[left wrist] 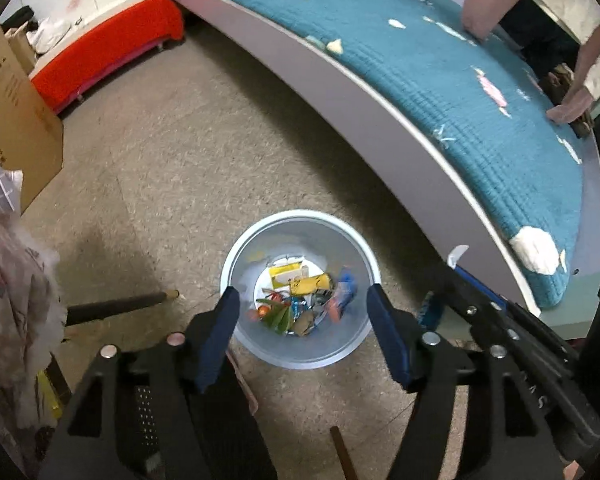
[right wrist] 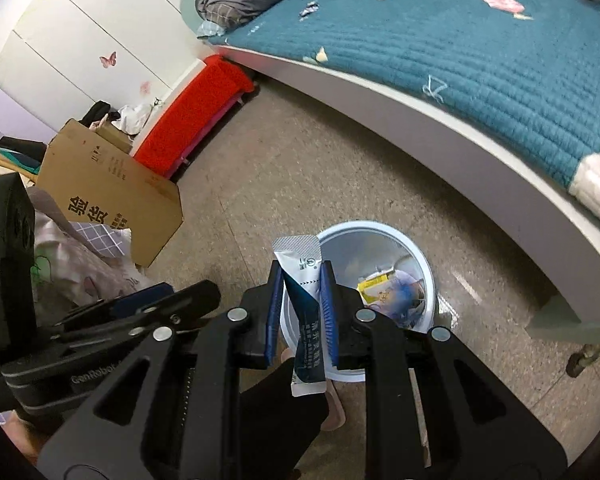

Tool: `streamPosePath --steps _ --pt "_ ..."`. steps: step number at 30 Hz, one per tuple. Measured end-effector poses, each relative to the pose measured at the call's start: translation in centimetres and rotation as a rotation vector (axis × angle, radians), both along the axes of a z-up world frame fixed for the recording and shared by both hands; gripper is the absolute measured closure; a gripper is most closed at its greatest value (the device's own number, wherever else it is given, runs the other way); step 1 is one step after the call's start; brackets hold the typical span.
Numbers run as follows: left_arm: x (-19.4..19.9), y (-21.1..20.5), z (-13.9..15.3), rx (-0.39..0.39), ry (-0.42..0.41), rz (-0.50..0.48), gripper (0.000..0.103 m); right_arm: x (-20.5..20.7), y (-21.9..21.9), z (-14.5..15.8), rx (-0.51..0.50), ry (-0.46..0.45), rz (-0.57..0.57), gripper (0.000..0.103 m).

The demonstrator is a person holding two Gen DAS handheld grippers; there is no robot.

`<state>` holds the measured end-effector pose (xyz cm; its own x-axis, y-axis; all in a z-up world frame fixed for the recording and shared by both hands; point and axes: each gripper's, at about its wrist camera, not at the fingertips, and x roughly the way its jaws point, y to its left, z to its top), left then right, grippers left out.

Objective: Collect trash
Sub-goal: 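Carry the blue-white tube to the bucket and open the right tool, then grasp the green tube with the left tool while the right grasps the small white bottle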

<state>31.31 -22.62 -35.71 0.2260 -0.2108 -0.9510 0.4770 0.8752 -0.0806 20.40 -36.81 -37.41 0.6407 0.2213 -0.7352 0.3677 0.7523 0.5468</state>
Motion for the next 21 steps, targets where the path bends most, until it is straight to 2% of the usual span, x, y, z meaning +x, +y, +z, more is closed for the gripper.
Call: streamPosePath --steps 5,10,16,18,21 --pt "0.1 0.7 -0.3 0.046 0.0 0.029 0.037 -0.1 0.4 -0.7 0.011 0.016 0.008 0.083" --pt "-0.1 1.2 0.1 0.089 -0.037 0.042 0.035 0.1 1.0 -0.6 0.01 0.017 0.016 0.083" --pt "0.1 2.8 2.1 0.089 -0.089 0.111 0.034 0.8 1.6 0.6 -0.011 -0.013 0.012 0.082" --pt "0.2 3.3 3.1 0.089 -0.118 0.143 0.031 1.1 1.7 1.0 -0.009 -0.032 0.008 0.081" --pt "0.2 3.9 4.6 0.092 -0.16 0.161 0.028 1.4 1.8 1.6 -0.008 -0.04 -0.006 0.046"
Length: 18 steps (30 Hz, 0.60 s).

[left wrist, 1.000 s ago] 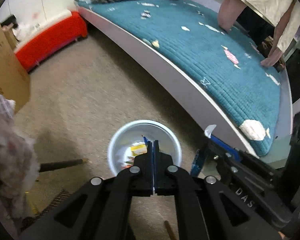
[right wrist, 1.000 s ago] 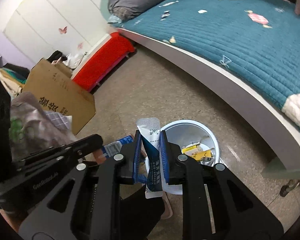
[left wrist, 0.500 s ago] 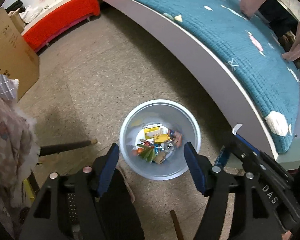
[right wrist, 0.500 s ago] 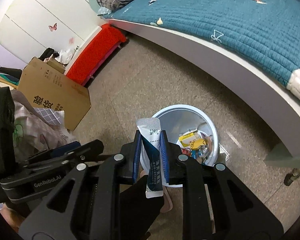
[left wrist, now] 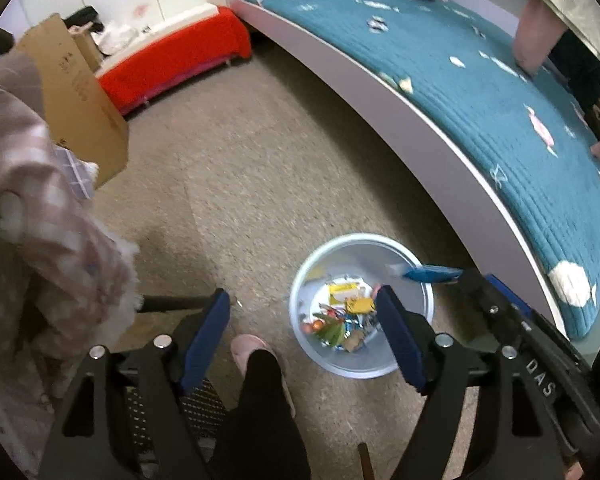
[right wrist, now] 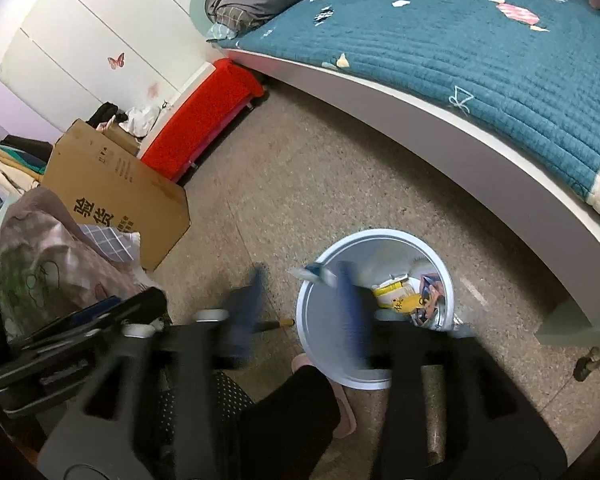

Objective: Collect trash
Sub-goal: 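Grasp the green tube with the left tool while the right grasps the small white bottle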

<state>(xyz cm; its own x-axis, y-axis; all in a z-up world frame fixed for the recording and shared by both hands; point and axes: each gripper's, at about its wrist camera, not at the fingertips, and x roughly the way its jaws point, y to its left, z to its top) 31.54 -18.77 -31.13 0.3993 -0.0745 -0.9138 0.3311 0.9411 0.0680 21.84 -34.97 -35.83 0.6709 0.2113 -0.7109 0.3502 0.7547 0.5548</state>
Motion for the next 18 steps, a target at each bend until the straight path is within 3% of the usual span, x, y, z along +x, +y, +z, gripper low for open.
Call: streamPosePath --steps 10,14,18 --pt "-1.6 1.1 2.9 -0.044 -0.023 0.007 0.027 -1.6 1.2 3.3 -0.016 -0.025 0.019 0.046" --pt "-3.2 1.4 5.6 -0.073 -0.071 -0.005 0.027 -3.2 1.4 6.9 -0.047 -0.072 0.014 0.046" --pt "-5.2 2.1 10.1 -0.129 -0.156 -0.013 0.027 -5.0 1.7 11.5 -0.076 -0.16 0.028 0.046"
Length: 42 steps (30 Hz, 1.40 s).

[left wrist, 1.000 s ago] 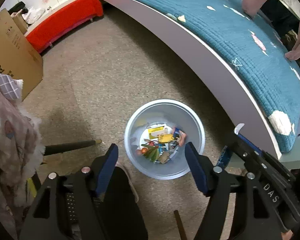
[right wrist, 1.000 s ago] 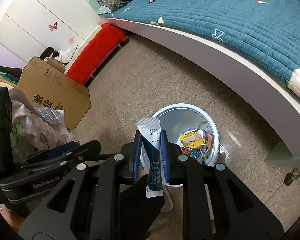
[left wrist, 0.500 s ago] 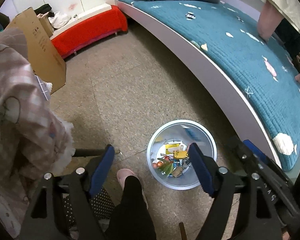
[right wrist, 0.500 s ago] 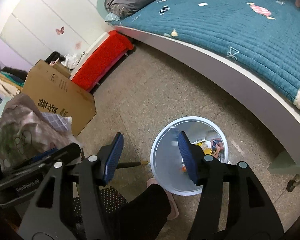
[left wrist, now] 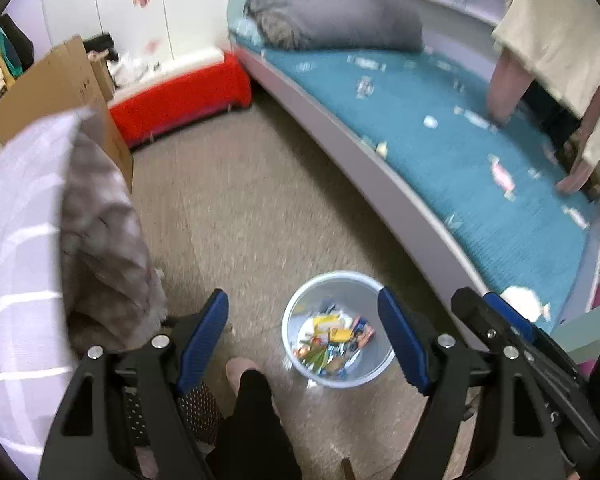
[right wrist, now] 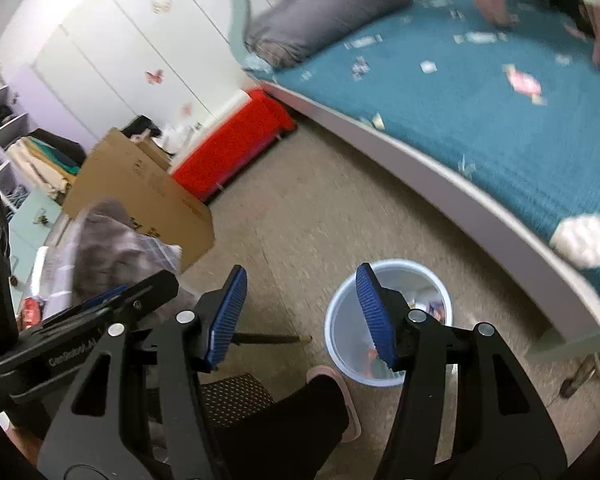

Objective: Collect trash
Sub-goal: 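Grasp the green tube with the left tool while the right grasps the small white bottle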

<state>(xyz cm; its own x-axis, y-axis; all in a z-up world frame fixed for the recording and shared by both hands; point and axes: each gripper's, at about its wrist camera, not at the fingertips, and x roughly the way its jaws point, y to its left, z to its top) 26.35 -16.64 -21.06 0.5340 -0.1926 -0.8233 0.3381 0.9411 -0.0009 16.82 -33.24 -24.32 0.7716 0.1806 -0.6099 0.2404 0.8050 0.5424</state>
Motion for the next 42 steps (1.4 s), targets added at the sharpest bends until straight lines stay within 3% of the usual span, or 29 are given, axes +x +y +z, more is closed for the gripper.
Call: streamPosePath --steps 6,11,21,28,34,37,39,42 --pt "-3.3 3.6 7.5 -0.057 -0.147 -0.001 0.027 -1.5 3.1 7.4 -0.068 -0.127 0.085 0.046" --pt "-4.8 9.5 12.4 -0.038 -0.251 0.046 0.025 -0.8 8.4 12.1 -0.107 -0.195 0.2 0.046" --pt "-3.0 25.8 17.6 -0.021 -0.259 0.218 0.025 5.4 24.8 18.8 -0.214 -0.26 0.514 0.046" --pt "1.1 36.3 19.0 0.048 -0.26 0.341 0.025 12.6 35.4 21.1 -0.306 -0.236 0.659 0.046" --pt "6.1 43.6 17.6 0.047 -0.184 0.42 0.025 18.2 42.7 20.6 -0.362 -0.189 0.759 0.046" --pt "7.6 45.5 16.3 0.053 -0.154 0.442 0.025 20.5 45.4 19.9 -0.381 -0.161 0.799 0.046" --pt "8.8 46.2 15.0 0.05 -0.116 0.431 0.035 21.5 46.6 19.5 -0.411 -0.148 0.814 0.046" --pt "10.4 46.6 13.3 0.08 -0.079 0.417 0.038 23.0 48.3 18.6 -0.469 -0.119 0.83 0.046"
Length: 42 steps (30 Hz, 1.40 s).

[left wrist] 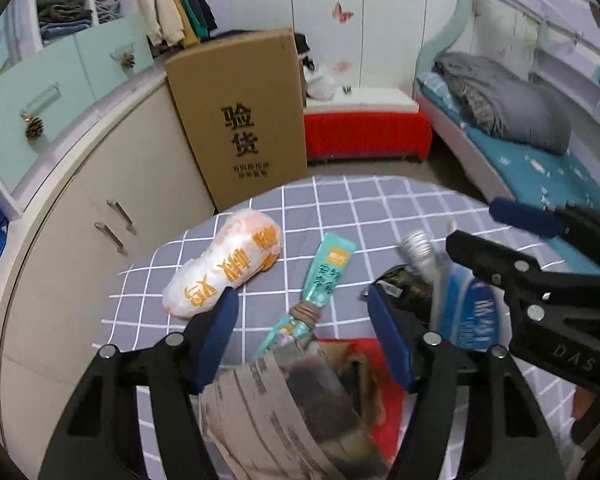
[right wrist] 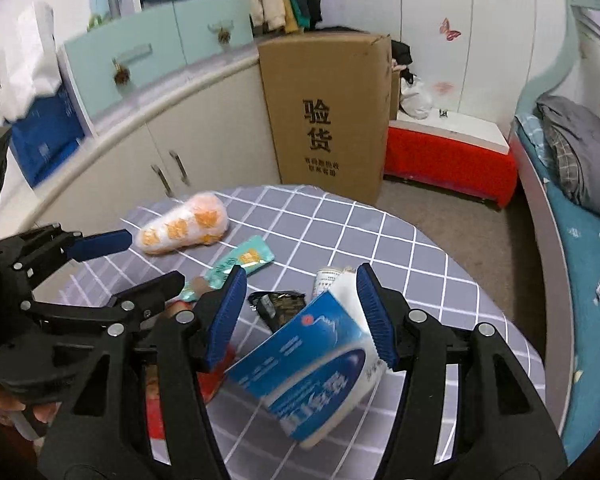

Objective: Collect trash
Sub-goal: 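Grasp the green tube with the left tool while the right grasps the small white bottle, then carry green tube and white bottle to the bucket and open the left tool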

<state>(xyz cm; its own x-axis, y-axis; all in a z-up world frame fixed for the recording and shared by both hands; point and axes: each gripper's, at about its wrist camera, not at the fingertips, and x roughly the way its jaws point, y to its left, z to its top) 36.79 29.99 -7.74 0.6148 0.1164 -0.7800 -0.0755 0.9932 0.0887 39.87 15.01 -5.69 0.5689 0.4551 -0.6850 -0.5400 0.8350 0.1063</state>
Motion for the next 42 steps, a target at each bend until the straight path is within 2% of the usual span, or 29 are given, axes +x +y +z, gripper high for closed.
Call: streamPosePath --steps 5,7,11,14,17,18,19,20,23,26,28,31,38,42 --pt "3.1 0.4 -2.3 -0.003 0.075 -0.019 0.05 1.9 0.5 -1.3 -0.06 0.017 -0.025 0.046" --pt "4.1 0.4 -3.0 0.002 0.127 -0.028 0.06 3.0 0.9 -2.0 -0.096 0.039 -0.029 0.046" --pt "5.6 0.4 -4.1 0.033 0.226 -0.039 0.061 5.1 1.6 -3.1 -0.118 0.111 -0.022 0.046" --pt "6.7 1.0 -4.0 -0.013 0.273 -0.033 0.061 6.3 1.9 -3.8 -0.106 0.189 -0.007 0.046" --pt "7.9 1.3 -4.7 0.0 0.319 -0.024 0.061 6.9 2.7 -4.9 -0.149 0.241 -0.001 0.046" --pt "8.1 1.2 -5.0 -0.001 0.33 -0.021 0.061 7.1 3.0 -5.5 -0.155 0.261 0.004 0.051" --pt "8.3 1.2 -5.3 0.002 0.339 -0.017 0.061 7.2 3.2 -5.9 -0.16 0.274 0.007 0.063" --pt "8.4 1.0 -5.9 0.013 0.35 -0.017 0.064 7.3 3.3 -6.2 -0.163 0.287 0.011 0.068" --pt "8.4 0.9 -5.9 -0.005 0.334 -0.021 0.077 7.2 3.3 -6.6 -0.157 0.288 0.019 0.075" --pt "8.4 1.0 -5.9 -0.014 0.327 -0.021 0.078 6.7 3.1 -6.2 -0.145 0.256 0.018 0.078" --pt "8.1 1.2 -5.5 0.009 0.284 0.005 0.079 6.3 2.7 -5.4 -0.115 0.221 0.017 0.079" --pt "7.2 1.6 -3.8 -0.047 0.203 0.005 0.079 5.5 2.0 -3.8 -0.047 0.16 0.015 0.079" --pt "3.7 1.3 2.4 -0.055 -0.027 0.045 0.081 2.8 -0.1 1.0 0.1 0.045 0.014 0.079" --pt "1.2 -0.5 6.0 -0.033 -0.104 0.04 0.082 0.8 -1.3 3.3 0.134 0.004 0.02 0.079"
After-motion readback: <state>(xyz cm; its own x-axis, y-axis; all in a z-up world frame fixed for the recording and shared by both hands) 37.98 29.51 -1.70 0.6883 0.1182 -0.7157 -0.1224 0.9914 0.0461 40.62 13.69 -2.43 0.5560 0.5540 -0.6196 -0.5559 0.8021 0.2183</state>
